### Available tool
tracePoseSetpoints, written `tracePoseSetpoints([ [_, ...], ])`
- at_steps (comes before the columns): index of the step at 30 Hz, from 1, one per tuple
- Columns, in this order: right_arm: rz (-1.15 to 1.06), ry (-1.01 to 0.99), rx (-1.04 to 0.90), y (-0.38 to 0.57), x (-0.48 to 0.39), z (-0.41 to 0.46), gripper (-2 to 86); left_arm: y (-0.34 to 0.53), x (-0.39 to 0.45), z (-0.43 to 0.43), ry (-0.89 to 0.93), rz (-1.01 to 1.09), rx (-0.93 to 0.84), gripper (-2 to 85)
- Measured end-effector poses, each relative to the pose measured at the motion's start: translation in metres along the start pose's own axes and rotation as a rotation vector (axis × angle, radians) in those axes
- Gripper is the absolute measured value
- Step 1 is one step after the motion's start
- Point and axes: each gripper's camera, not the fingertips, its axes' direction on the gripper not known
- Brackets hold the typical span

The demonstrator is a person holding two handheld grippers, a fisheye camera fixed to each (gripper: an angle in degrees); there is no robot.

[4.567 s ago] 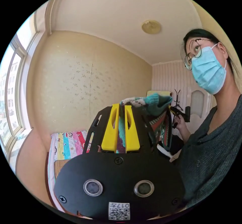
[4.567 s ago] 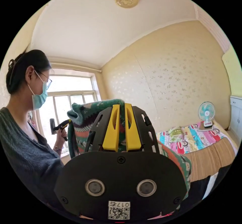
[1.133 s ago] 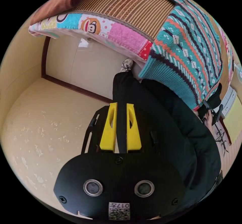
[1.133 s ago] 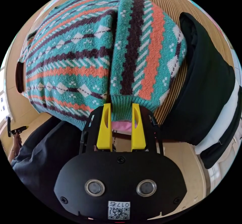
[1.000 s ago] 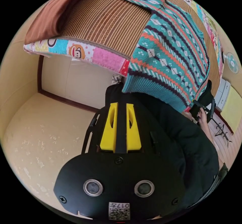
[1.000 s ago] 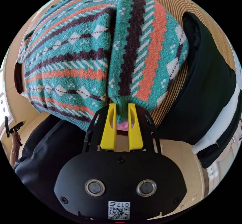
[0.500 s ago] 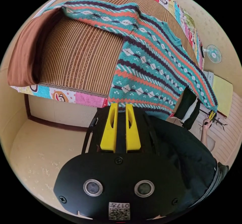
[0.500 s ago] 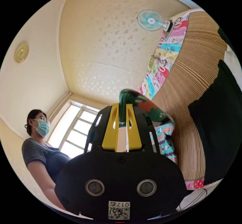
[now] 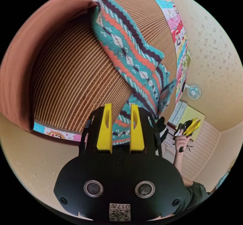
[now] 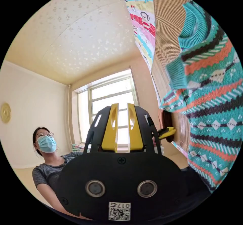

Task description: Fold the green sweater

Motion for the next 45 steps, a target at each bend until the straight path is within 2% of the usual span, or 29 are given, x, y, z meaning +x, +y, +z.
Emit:
tracePoseSetpoints([
  [3,0.073,0.107,0.007,0.024,0.016,-0.028,2.9,-0.033,-0.028,-0.008,0.07,-0.102,0.16,13.9],
  [7,0.184,0.2,0.132,0.069,0.022,-0.105,2.3,-0.058,-0.052,-0.012,0.096,-0.187,0.329,15.1],
  [12,0.251,0.236,0.253,0.109,0.013,-0.152,1.6,-0.071,-0.059,0.006,0.094,-0.238,0.432,7.3],
  [14,0.246,0.23,0.269,0.116,0.007,-0.153,1.4,-0.059,-0.04,0.001,0.09,-0.189,0.497,4.9],
  [16,0.229,0.216,0.256,0.119,0.001,-0.143,1.1,-0.042,0.003,-0.009,0.048,-0.066,0.546,4.6],
  [19,0.225,0.189,0.215,0.119,0.001,-0.124,1.0,0.016,0.122,-0.011,-0.063,0.31,0.605,4.4],
  [21,0.227,0.16,0.185,0.116,0.006,-0.113,1.0,0.091,0.234,0.03,-0.215,0.661,0.607,4.5],
  [22,0.227,0.143,0.17,0.114,0.008,-0.107,1.1,0.11,0.257,0.047,-0.239,0.745,0.595,4.6],
  [24,0.227,0.121,0.159,0.111,0.011,-0.101,1.3,0.185,0.33,0.145,-0.316,1.102,0.43,5.1],
  [25,0.225,0.1,0.151,0.11,0.012,-0.1,1.4,0.201,0.34,0.176,-0.355,1.19,0.368,5.2],
  [27,0.221,0.069,0.144,0.109,0.013,-0.101,1.6,0.247,0.342,0.292,-0.557,1.4,0.145,5.8],
  [29,0.216,0.054,0.149,0.111,0.01,-0.107,1.8,0.254,0.321,0.348,-0.645,1.379,-0.023,6.7],
  [30,0.208,0.052,0.156,0.113,0.007,-0.114,2.0,0.251,0.306,0.361,-0.618,1.319,-0.117,7.4],
  [32,0.184,0.056,0.162,0.118,0.002,-0.128,2.3,0.241,0.282,0.353,-0.53,1.176,-0.155,7.7],
  [35,0.175,0.172,0.185,0.129,-0.003,-0.162,3.3,0.228,0.229,0.309,-0.433,0.944,-0.106,9.2],
  [39,0.224,0.597,0.187,0.136,-0.01,-0.21,6.2,0.226,0.139,0.238,-0.479,0.701,-0.017,10.8],
  [42,0.267,0.927,0.138,0.134,-0.009,-0.229,8.4,0.235,0.083,0.199,-0.543,0.581,-0.022,13.1],
  [45,0.329,1.082,0.037,0.135,0.007,-0.238,10.3,0.252,0.039,0.175,-0.546,0.496,-0.099,13.6],
])
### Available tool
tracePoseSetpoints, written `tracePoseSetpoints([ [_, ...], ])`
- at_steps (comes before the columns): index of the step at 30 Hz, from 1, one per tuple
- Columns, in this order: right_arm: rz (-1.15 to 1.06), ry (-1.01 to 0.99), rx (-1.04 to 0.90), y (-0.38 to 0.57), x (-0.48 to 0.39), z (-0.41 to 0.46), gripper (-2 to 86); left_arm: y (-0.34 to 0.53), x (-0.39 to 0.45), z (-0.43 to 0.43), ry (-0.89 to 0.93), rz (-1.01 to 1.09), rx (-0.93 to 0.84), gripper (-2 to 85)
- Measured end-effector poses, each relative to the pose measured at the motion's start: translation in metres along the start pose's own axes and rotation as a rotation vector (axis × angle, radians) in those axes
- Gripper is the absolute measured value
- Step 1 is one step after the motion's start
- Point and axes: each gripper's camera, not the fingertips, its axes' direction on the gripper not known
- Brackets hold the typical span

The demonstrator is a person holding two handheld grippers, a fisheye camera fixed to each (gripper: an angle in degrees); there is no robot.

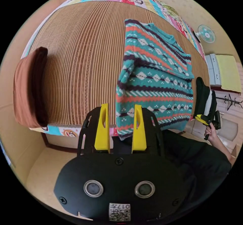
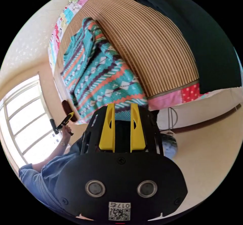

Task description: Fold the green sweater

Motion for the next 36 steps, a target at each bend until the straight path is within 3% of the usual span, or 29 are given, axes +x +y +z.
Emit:
tracePoseSetpoints([
  [6,-0.021,0.056,-0.177,0.003,0.02,0.036,13.7,0.046,-0.021,0.029,0.1,0.046,-0.297,11.8],
  [11,-0.03,0.034,-0.225,-0.007,0.026,0.049,13.9,0.037,-0.046,0.042,0.121,0.03,-0.401,14.5],
  [16,-0.065,-0.003,-0.322,-0.027,0.017,0.054,7.4,-0.012,-0.089,0.025,0.349,-0.05,-0.39,9.8],
  [18,-0.098,0.017,-0.35,-0.028,0.008,0.046,4.9,-0.034,-0.102,0.011,0.366,-0.041,-0.509,6.3],
  [20,-0.211,-0.045,-0.37,-0.023,-0.005,0.03,4.1,-0.042,-0.103,-0.007,0.45,0.047,-0.608,4.7],
  [22,-0.347,-0.262,-0.368,-0.006,-0.014,-0.009,3.5,-0.043,-0.104,-0.037,0.597,0.154,-0.659,4.3],
  [25,-0.415,-0.65,-0.178,0.025,-0.001,-0.088,2.9,-0.037,-0.116,-0.12,0.878,0.278,-0.574,4.1],
  [26,-0.41,-0.726,-0.122,0.032,0.005,-0.105,2.8,-0.033,-0.127,-0.156,1.046,0.294,-0.501,4.0],
  [28,-0.374,-0.987,0.14,0.066,0.033,-0.168,2.6,-0.024,-0.146,-0.211,1.29,0.306,-0.343,4.0],
  [30,-0.391,-1.083,0.256,0.093,0.046,-0.199,2.5,-0.005,-0.167,-0.271,1.536,0.342,-0.129,3.9],
  [33,-0.414,-1.179,0.312,0.122,0.053,-0.215,2.4,0.013,-0.176,-0.3,1.737,0.331,0.031,4.0],
  [36,-0.206,-1.157,0.374,0.106,0.066,-0.196,2.3,0.002,-0.191,-0.282,1.757,0.101,0.162,4.1],
])
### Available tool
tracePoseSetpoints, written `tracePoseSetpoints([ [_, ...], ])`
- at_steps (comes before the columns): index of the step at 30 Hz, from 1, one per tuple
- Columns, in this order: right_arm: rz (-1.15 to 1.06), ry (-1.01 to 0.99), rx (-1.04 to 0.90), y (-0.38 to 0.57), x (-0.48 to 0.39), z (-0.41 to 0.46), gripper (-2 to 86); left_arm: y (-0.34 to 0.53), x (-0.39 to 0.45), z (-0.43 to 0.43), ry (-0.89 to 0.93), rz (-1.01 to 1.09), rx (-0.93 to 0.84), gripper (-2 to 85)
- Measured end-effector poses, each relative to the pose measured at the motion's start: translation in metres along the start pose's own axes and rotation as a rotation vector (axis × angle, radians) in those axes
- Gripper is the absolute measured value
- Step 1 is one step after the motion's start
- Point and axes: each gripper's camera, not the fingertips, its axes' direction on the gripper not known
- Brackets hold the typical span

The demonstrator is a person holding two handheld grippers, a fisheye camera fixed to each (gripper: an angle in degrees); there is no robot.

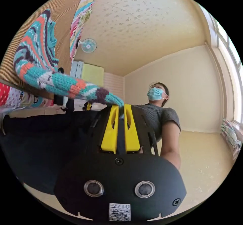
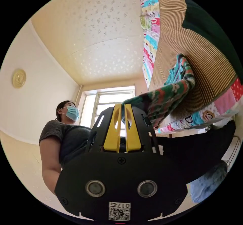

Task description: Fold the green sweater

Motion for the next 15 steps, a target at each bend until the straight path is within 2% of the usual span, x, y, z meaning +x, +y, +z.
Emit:
tracePoseSetpoints([
  [4,0.306,0.172,0.155,-0.063,0.076,0.023,2.0,-0.044,-0.036,-0.03,-0.194,-0.13,0.285,4.1],
  [6,0.346,0.182,0.186,-0.1,0.092,0.045,1.9,-0.09,-0.055,-0.038,-0.221,-0.176,0.452,4.1],
  [11,0.274,0.32,0.174,-0.209,0.089,0.122,1.7,-0.216,-0.07,-0.03,-0.289,-0.161,0.569,4.1],
  [15,0.351,0.324,0.242,-0.264,0.116,0.164,1.7,-0.301,-0.1,-0.027,-0.361,-0.208,0.616,4.2],
])
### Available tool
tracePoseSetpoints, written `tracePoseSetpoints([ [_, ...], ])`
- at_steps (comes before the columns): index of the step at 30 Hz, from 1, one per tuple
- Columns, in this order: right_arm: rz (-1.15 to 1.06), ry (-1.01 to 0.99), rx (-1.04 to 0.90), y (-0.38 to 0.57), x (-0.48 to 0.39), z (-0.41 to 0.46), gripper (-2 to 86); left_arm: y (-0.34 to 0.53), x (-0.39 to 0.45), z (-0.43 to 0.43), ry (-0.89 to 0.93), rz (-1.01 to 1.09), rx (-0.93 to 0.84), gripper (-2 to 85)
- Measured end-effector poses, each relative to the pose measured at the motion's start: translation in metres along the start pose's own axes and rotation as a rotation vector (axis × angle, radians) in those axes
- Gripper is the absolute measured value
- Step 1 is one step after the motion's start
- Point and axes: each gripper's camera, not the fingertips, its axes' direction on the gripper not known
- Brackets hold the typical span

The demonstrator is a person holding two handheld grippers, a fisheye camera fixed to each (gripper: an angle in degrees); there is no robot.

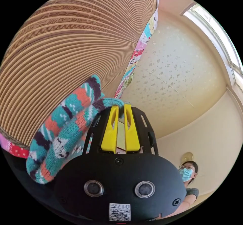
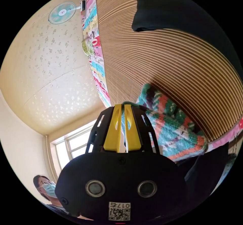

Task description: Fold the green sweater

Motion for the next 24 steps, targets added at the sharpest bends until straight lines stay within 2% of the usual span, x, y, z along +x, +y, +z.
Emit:
tracePoseSetpoints([
  [4,0.046,0.038,0.044,-0.023,0.015,0.026,1.9,-0.025,-0.009,0.026,-0.086,-0.001,0.018,5.1],
  [7,-0.007,-0.029,0.083,-0.029,0.026,0.016,2.0,-0.022,0.006,0.019,-0.13,0.172,0.032,9.4],
  [9,-0.085,0.018,0.085,-0.028,0.019,0.004,2.0,-0.002,0.021,-0.006,-0.306,0.271,0.056,11.8],
  [12,-0.309,0.254,-0.067,-0.012,-0.005,0.006,1.8,0.042,0.004,-0.045,-0.546,0.239,0.15,16.8],
  [18,-0.735,0.701,-0.377,0.093,-0.008,0.079,0.8,0.118,-0.084,-0.056,-0.704,0.107,0.21,18.5],
  [21,-0.831,0.777,-0.502,0.133,0.014,0.127,0.6,0.124,-0.122,-0.044,-0.644,0.06,0.208,17.3],
  [24,-0.815,0.783,-0.63,0.156,0.04,0.174,0.5,0.122,-0.154,-0.05,-0.605,-0.026,0.236,13.8],
])
